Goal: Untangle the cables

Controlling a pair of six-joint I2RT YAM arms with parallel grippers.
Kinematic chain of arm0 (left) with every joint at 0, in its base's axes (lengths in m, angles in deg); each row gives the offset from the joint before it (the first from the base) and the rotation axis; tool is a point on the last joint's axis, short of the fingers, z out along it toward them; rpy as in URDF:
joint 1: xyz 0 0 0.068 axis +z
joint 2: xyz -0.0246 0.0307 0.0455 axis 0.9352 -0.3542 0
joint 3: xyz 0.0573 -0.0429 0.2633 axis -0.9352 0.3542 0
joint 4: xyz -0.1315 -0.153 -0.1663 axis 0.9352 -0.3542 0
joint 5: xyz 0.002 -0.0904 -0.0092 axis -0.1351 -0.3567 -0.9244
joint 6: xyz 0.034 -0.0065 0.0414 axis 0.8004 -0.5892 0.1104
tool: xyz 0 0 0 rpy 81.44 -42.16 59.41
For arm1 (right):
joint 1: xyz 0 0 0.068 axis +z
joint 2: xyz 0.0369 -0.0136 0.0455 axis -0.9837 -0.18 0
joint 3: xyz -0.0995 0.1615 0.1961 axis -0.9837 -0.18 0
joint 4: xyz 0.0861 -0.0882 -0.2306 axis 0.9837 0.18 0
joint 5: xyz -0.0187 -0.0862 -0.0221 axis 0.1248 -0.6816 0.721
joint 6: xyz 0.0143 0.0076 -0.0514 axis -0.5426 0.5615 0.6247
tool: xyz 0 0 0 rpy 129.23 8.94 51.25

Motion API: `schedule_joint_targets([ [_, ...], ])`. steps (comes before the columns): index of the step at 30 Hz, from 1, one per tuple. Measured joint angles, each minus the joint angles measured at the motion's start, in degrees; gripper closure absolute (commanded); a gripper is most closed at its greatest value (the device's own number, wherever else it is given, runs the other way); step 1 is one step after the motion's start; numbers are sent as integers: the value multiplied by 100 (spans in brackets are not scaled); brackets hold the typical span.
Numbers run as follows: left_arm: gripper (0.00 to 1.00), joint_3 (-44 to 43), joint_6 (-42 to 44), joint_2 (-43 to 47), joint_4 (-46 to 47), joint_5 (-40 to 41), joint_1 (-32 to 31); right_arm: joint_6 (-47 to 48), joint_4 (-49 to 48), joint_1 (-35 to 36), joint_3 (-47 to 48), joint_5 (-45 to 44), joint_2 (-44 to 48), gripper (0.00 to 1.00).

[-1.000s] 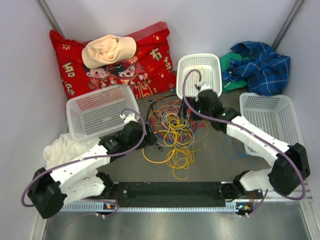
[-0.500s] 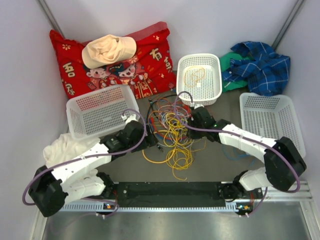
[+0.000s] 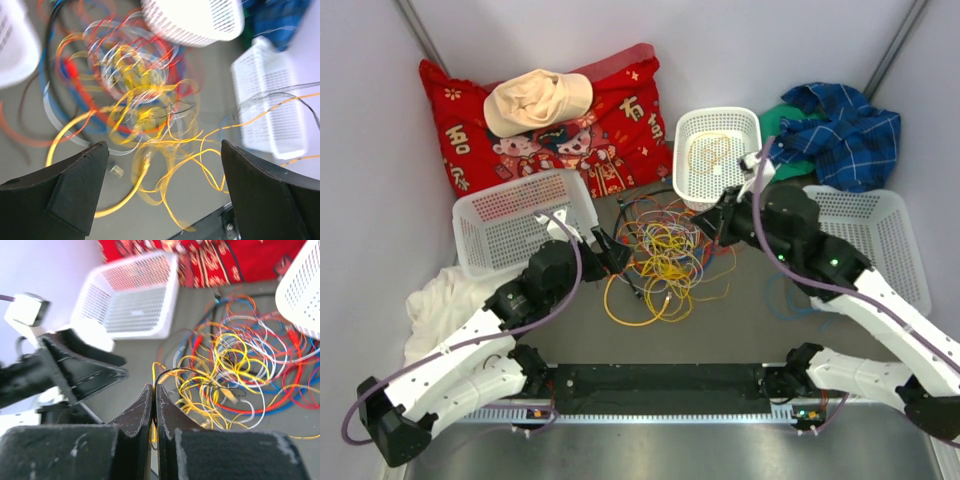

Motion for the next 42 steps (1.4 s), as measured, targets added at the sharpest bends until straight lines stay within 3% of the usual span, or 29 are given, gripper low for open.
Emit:
schedule_joint_targets([
  [7, 2, 160, 509, 136, 1593, -387, 0, -79, 472, 0, 599, 149, 278, 100],
  [11, 7, 374, 772, 57, 2723, -868, 0, -201, 708, 0, 680, 350, 282, 100],
  [17, 14, 393, 846, -844, 4153, -2041, -57, -350, 890, 2, 970, 584, 280, 100],
  [22, 16, 393, 1016, -1591, 4566, -2656, -610, -404, 940, 2, 1119, 660, 275, 100],
  [27, 23, 393, 1388, -2063, 4607, -2651, -1126, -496, 949, 2, 1123, 822, 238, 100],
  [30, 43, 376, 1473, -2234, 4621, -2465, -1126, -533, 955, 2, 1123, 894, 232, 100],
  [31, 55, 369, 1510, -2271, 4625, -2365, -1123, -551, 955, 2, 1123, 911, 234, 100],
  [34, 68, 337, 1572, -2288, 4640, -1980, -1126, -557, 966, 2, 1123, 931, 236, 100],
  [37, 100, 260, 1674, -2249, 4629, -1582, -1123, -570, 975, 2, 1123, 949, 264, 100],
  [38, 100, 219, 1729, -2223, 4594, -1460, -1119, -573, 975, 2, 1123, 960, 286, 100],
  [39, 100, 162, 1788, -2190, 4538, -1357, -1119, -570, 984, 2, 1123, 968, 306, 94],
  [40, 100, 72, 1858, -2155, 4437, -1231, -1117, -570, 1001, 2, 1123, 968, 343, 61],
  [42, 100, -190, 1967, -2041, 4072, -981, -1095, -562, 1086, 2, 1126, 933, 431, 34],
])
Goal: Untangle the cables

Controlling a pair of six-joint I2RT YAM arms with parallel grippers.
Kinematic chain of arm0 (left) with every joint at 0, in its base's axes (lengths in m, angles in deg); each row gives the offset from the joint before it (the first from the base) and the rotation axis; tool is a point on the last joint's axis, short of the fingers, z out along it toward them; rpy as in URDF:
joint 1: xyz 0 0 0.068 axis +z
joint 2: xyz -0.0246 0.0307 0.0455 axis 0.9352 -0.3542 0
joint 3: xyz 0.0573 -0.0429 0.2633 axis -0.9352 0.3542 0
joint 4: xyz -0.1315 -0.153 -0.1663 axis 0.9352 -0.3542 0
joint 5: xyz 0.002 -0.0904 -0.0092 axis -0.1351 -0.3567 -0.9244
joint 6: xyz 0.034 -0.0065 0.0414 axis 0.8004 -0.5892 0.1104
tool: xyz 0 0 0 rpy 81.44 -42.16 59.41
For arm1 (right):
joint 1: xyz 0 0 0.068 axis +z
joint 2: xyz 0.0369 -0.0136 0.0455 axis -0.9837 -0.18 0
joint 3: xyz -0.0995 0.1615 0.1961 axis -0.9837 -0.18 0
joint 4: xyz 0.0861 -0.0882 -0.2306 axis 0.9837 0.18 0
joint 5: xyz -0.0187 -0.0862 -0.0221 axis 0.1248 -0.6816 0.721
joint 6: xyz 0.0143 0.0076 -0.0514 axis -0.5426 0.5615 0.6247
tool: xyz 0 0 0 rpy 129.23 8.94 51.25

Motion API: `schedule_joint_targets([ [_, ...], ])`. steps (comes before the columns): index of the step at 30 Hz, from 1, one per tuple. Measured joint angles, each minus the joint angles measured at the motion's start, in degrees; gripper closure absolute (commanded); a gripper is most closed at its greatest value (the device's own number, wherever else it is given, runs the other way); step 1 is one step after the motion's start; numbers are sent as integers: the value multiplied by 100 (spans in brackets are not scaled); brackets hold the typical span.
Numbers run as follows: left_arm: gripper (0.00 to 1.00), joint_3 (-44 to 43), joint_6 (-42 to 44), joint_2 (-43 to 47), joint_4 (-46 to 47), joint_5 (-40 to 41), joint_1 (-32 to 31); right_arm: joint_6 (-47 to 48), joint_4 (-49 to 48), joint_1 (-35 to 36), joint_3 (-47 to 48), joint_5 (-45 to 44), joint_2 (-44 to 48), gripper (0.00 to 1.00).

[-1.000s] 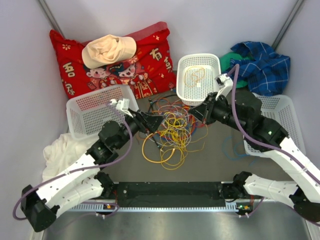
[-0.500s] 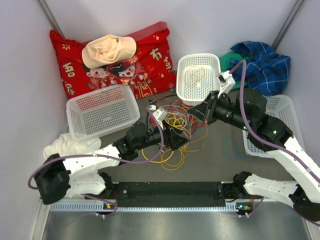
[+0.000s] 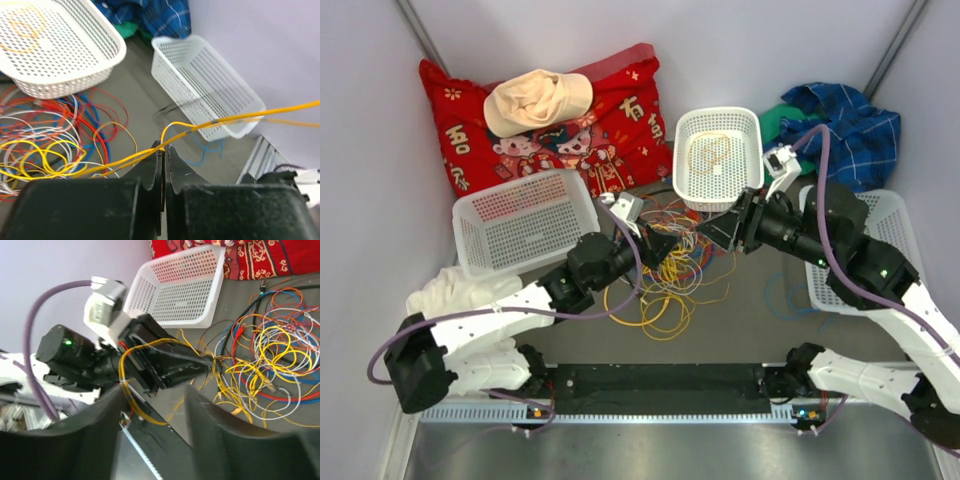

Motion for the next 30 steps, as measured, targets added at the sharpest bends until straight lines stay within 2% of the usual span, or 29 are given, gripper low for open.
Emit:
schedule_joint_targets([
  [1, 100, -111, 26, 55, -131, 76, 9, 0, 33, 0, 0, -52, 39, 21],
  [3, 100, -444, 57, 238, -616, 328, 72, 66, 114, 2, 0, -177, 146, 11],
  [4, 100, -579, 61, 308, -787, 404, 114, 98, 151, 0, 0, -260, 205, 10],
  [8, 100, -1528, 63, 557, -1749, 780, 369, 190, 186, 0, -59, -490, 422, 11],
  [14, 100, -2745, 4, 616, -2693, 918, 468, 264, -26, 0, -629, -494, 693, 17],
  [19, 100, -3045, -203, 538, -3134, 876, 468, 286, -337, 0, -1047, -319, 723, 24],
  [30, 100, -3126, -643, 164, -3536, 483, 468, 205, -1329, 2, -1742, 94, 546, 27],
])
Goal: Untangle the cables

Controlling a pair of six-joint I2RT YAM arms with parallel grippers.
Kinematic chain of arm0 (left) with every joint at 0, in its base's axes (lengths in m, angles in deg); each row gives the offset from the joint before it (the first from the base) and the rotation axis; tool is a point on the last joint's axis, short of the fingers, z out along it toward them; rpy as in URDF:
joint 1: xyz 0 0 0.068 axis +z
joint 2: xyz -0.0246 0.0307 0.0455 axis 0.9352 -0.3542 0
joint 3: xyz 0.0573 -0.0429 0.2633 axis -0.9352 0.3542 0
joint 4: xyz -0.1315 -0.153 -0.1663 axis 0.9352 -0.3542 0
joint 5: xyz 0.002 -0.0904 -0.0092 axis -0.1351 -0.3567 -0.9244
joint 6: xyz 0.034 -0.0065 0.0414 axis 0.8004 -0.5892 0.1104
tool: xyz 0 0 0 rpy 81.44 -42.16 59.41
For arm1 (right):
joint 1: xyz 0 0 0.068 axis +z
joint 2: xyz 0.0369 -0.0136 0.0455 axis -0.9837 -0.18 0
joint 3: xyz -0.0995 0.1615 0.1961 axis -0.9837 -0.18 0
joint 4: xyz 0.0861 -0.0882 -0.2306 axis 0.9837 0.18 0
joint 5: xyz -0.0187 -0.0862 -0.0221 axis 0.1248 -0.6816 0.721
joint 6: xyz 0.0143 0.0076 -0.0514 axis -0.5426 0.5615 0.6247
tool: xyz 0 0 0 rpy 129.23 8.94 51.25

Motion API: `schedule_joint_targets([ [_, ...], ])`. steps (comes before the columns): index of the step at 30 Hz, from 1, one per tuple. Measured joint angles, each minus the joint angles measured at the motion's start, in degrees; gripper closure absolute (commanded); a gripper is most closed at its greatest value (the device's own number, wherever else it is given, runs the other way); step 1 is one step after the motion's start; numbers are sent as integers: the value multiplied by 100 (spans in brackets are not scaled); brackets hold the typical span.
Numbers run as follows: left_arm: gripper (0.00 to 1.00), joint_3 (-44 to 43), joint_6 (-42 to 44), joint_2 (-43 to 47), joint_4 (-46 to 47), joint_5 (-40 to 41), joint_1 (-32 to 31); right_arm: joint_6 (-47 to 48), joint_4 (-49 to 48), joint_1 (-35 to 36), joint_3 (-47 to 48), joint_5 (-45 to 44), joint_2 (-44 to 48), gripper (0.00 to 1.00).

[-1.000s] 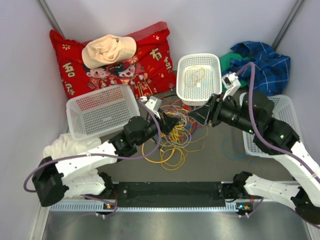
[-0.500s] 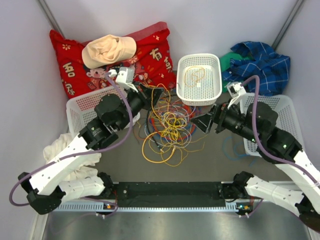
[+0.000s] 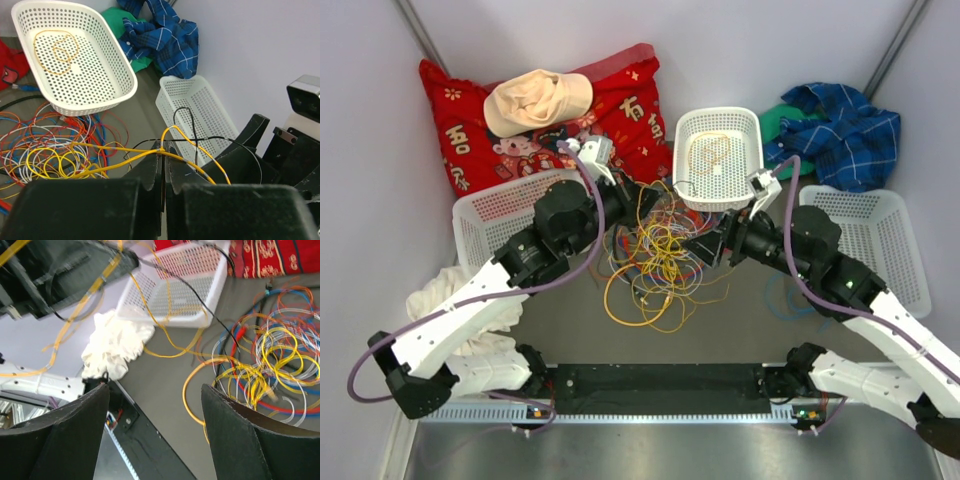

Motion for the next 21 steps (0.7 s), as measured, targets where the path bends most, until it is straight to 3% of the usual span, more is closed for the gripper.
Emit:
schedule_joint_targets([
  [18, 100, -17, -623, -229, 63, -551, 0, -155, -2721, 0, -726, -15, -715, 42],
  [19, 100, -17, -643, -229, 85, -570, 0, -155, -2787, 0, -726, -31, -780, 44],
  [21, 100, -17, -697, -229, 114, -599, 0, -160, -2922, 0, -728, -96, -898, 62],
])
